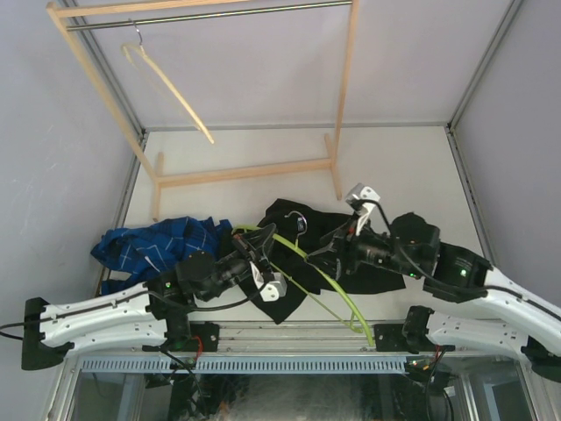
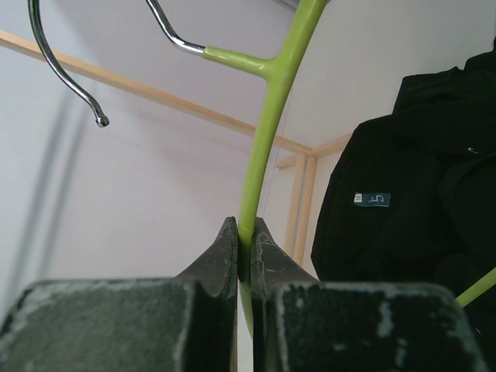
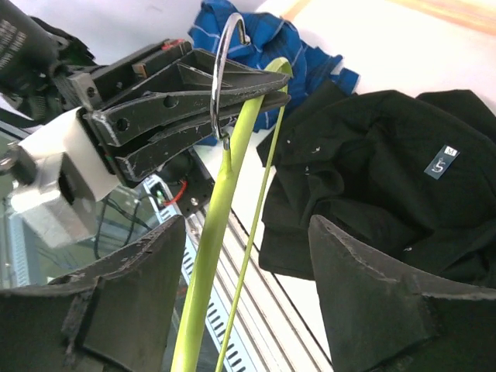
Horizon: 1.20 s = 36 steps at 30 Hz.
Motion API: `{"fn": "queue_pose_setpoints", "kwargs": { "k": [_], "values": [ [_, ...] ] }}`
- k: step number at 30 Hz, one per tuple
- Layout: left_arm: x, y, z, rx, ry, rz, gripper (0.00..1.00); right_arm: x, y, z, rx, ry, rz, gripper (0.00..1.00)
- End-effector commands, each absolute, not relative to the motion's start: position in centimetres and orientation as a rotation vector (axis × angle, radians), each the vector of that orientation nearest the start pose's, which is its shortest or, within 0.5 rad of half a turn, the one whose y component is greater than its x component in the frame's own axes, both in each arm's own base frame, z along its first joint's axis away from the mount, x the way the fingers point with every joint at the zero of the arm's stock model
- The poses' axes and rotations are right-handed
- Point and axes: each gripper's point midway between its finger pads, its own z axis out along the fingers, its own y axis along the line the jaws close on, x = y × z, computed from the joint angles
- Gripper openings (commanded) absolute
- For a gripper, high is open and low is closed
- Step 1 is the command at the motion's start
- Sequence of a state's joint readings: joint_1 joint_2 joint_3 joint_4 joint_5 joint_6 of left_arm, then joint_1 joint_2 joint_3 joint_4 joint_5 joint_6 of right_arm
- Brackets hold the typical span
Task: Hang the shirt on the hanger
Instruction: Adjust the hanger.
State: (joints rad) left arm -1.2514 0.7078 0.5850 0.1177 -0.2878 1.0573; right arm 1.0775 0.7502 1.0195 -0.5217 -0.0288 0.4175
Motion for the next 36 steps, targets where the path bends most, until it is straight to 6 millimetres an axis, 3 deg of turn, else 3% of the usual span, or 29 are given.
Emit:
{"fn": "queue_pose_setpoints", "kwargs": {
  "k": [1,9,16,19,20,22,27,30,36],
  "values": [
    [17.7,-26.0,30.5,1.274,0.838,0.062,0.0,12.0,26.7,32.6,-0.681,1.82,0.973,0.62],
    [18.0,-25.9,30.1,1.276,0.848,0.079,0.0,11.1,28.0,30.6,-0.765,1.885,0.977,0.38],
    [18.5,-25.5,30.4,1.251,0.871,0.099,0.0,12.1,27.1,28.4,-0.746,1.964,0.844,0.19],
    [18.6,-25.5,30.6,1.24,0.88,0.097,0.0,12.3,27.0,28.2,-0.743,1.969,0.827,0.07],
    [18.6,-25.5,30.8,1.233,0.883,0.093,0.06,12.5,26.9,28.2,-0.733,1.968,0.82,0.01],
    [18.5,-25.5,31.1,1.219,0.891,0.076,0.36,12.9,26.7,28.3,-0.704,1.967,0.803,0.0],
    [16.1,-25.9,31.6,1.244,0.872,-0.113,0.88,14.6,25.5,28.7,-0.59,1.956,0.731,0.0],
    [14.8,-25.8,32.6,1.202,0.909,-0.255,0.99,15.6,24.4,28.9,-0.534,1.949,0.671,0.0],
    [14.8,-24.9,34.2,0.953,1.116,-0.473,1.0,16.8,22.8,29.2,-0.479,1.936,0.644,0.0]
  ]
}}
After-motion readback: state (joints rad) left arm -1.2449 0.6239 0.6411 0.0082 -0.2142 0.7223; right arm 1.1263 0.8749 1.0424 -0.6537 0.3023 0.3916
